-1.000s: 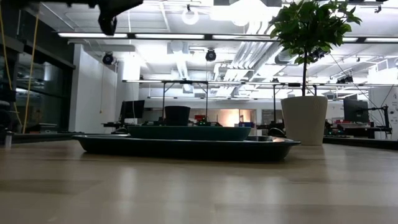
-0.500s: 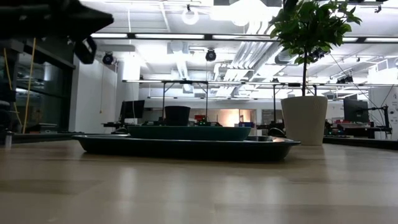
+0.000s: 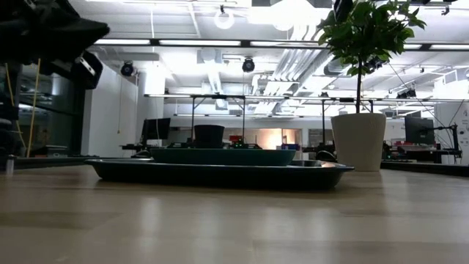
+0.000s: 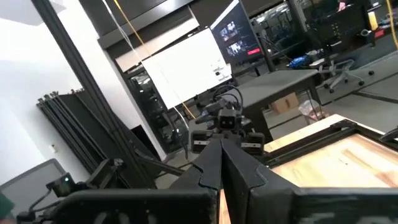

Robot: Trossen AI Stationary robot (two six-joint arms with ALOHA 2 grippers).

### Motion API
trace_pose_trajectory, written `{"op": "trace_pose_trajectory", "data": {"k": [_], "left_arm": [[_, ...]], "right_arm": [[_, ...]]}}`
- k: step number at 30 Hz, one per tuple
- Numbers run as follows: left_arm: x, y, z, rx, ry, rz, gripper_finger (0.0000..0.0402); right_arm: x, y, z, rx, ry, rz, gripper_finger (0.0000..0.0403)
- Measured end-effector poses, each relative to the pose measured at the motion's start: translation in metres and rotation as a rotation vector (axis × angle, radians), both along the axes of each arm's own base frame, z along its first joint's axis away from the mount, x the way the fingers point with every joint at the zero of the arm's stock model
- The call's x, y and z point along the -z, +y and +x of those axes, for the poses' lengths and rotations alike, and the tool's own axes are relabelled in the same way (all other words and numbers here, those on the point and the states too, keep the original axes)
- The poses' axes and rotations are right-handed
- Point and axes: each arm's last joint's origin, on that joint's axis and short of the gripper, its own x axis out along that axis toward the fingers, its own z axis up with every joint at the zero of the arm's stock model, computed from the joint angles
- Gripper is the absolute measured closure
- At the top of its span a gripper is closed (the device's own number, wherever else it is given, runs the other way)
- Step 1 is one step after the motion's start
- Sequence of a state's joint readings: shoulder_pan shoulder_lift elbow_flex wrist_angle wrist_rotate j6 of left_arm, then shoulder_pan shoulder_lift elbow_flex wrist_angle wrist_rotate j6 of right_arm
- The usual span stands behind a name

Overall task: Pick and place plate/cup/fork/spoon on tray
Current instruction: Return to Home Position

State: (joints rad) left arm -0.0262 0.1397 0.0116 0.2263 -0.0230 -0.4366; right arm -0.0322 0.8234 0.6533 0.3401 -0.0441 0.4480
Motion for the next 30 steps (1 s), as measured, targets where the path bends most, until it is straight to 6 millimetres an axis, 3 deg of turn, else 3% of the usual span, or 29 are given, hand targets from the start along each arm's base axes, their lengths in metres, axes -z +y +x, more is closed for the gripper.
{"op": "trace_pose_trajectory", "data": {"k": [14, 20, 26, 30], "left_arm": [[0.006, 0.004, -0.009, 0.035, 0.050, 0.084, 0.0401], [0.007, 0.007, -0.009, 0.045, 0.061, 0.022, 0.0401], [0.007, 0.008, -0.009, 0.030, 0.064, 0.004, 0.0402], [0.007, 0.008, -0.009, 0.030, 0.066, 0.003, 0.0402]], "right_arm": [[0.000, 0.003, 0.000, -0.018, 0.001, 0.046, 0.0403], [0.000, 0.006, 0.000, -0.053, 0.003, 0.171, 0.0403], [0.000, 0.006, -0.001, -0.055, 0.010, 0.113, 0.0403], [0.000, 0.007, -0.020, -0.051, 0.055, 0.022, 0.0403]]}}
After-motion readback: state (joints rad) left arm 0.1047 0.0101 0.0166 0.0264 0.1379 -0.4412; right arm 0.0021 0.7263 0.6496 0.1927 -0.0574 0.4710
